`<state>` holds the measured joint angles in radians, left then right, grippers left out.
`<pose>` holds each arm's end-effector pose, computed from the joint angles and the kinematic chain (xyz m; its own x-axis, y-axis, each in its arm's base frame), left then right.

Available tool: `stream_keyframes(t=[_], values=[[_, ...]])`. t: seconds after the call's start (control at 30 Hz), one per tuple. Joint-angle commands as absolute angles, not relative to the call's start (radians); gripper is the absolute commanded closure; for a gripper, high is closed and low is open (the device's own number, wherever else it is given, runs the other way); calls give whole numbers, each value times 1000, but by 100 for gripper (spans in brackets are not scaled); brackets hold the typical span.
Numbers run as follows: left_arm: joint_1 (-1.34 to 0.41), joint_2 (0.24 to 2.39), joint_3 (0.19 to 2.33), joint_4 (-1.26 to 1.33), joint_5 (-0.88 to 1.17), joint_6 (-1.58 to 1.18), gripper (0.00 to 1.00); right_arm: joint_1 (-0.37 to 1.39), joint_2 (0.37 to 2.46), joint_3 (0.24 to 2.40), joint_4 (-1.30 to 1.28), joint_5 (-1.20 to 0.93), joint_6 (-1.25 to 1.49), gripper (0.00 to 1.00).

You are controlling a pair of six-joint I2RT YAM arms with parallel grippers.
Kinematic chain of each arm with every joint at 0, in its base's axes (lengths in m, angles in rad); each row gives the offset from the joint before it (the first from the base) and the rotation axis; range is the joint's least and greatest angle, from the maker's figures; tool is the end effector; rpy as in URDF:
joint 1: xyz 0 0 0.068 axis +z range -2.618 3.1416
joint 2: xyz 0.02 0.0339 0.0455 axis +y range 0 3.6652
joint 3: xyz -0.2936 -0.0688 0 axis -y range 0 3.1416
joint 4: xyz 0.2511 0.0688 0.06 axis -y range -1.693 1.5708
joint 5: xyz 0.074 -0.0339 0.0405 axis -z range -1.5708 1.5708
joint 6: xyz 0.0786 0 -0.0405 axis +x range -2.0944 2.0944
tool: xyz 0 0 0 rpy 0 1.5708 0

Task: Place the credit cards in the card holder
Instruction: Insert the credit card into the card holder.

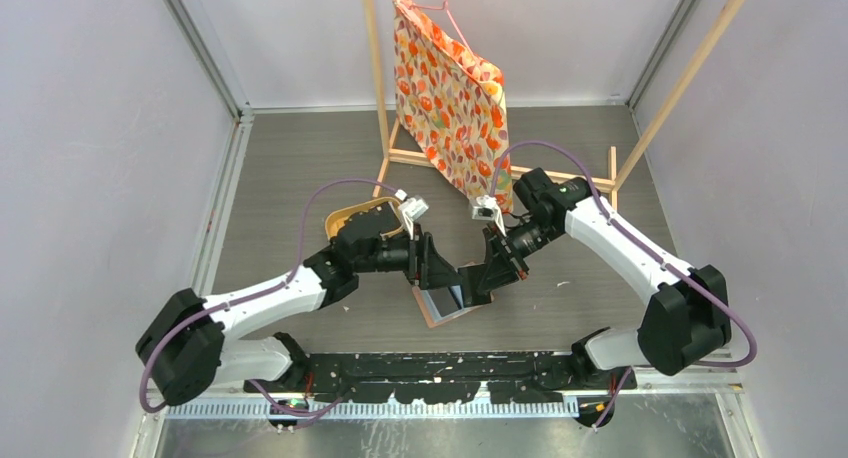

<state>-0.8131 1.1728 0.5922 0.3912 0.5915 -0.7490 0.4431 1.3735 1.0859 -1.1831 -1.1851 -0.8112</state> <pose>0.1646 -0.2378 0.2704 -0.7616 -0.0174 -0.6478 0.6292 0.2196 -0.7456 0.1771 0.1647 0.2847 -0.4414 -0.5114 -0.7373 -0.8205 -0.1026 0.5624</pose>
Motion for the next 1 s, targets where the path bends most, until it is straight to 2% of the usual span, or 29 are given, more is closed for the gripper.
stream_keyframes(t=[0.0, 0.1, 0.27, 0.43, 0.63, 0.7, 0.77, 0.83, 0.9, 0.97], values=[[-809, 1226, 652, 515, 679, -810, 43, 449, 1379, 1123, -1199, -1187, -839, 99], [-809, 1245, 627, 607, 672, -857, 50, 450, 1378, 1123, -1200, -1186, -839, 99], [-808, 1274, 564, 821, 674, -951, 52, 451, 1381, 1126, -1199, -1184, -838, 99], [-811, 1321, 547, 918, 695, -1010, 61, 450, 1382, 1128, -1198, -1182, -836, 99], [-818, 1339, 559, 922, 721, -1022, 62, 451, 1382, 1127, -1188, -1177, -824, 99], [-818, 1337, 560, 923, 720, -1019, 67, 451, 1385, 1126, -1179, -1174, -812, 99], [-818, 1338, 558, 929, 727, -1018, 79, 451, 1388, 1125, -1165, -1168, -797, 98], [-818, 1342, 558, 935, 739, -1021, 84, 450, 1388, 1123, -1153, -1166, -781, 98], [-818, 1347, 552, 938, 748, -1022, 83, 450, 1387, 1121, -1147, -1166, -774, 98], [-818, 1352, 541, 944, 749, -1023, 76, 451, 1387, 1120, -1140, -1165, -765, 98]])
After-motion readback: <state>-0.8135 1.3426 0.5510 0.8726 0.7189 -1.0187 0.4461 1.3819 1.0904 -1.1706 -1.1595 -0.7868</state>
